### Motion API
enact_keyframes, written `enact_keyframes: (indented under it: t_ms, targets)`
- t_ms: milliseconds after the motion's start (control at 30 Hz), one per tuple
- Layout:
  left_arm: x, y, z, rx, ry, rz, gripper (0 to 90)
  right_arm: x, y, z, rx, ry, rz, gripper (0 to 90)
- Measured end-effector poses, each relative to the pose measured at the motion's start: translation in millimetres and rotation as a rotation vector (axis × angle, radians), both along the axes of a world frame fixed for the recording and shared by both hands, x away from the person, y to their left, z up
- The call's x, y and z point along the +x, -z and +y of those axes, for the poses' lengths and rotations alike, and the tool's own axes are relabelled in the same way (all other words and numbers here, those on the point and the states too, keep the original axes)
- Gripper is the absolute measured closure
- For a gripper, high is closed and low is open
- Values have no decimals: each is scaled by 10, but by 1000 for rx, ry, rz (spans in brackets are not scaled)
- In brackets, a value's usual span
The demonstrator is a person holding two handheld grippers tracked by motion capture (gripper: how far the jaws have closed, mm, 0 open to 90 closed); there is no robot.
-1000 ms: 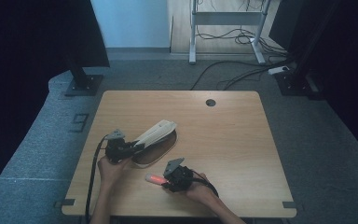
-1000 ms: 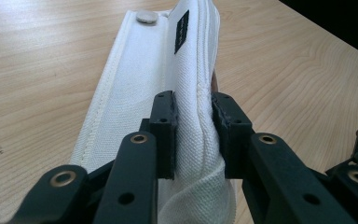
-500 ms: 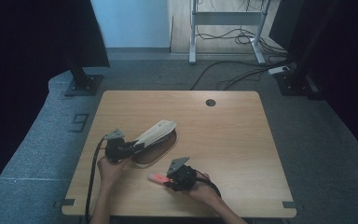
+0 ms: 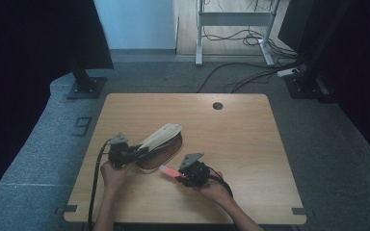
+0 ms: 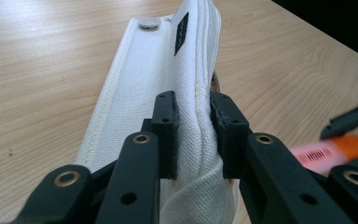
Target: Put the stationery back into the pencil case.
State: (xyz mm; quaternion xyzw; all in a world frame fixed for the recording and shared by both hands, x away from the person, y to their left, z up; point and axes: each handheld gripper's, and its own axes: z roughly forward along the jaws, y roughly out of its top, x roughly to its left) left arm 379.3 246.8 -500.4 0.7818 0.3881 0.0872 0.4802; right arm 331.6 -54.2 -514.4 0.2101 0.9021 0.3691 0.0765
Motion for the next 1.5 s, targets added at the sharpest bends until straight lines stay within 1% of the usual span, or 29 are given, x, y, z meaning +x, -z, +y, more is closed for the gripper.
enact_keyframes:
  t_ms: [267, 533, 700, 933, 1167, 1500]
  targets:
    - [-9, -8, -7, 8, 0, -9, 739, 166, -38, -37, -3, 46, -12, 663]
    - [-11, -11, -7, 6, 1, -8, 738, 348, -58, 27, -20, 69, -24, 663]
    - [-11, -12, -7, 6, 1, -7, 738, 443, -69, 67, -15, 87, -24, 663]
    - [-14, -14, -7, 6, 1, -8, 738, 554, -107, 152, -23, 90, -34, 663]
    - [-14, -16, -6, 5, 2, -9, 738, 683, -83, 181, -32, 113, -23, 663]
    - [-17, -17, -11, 7, 4, -9, 738, 781, -83, 283, -56, 105, -18, 663]
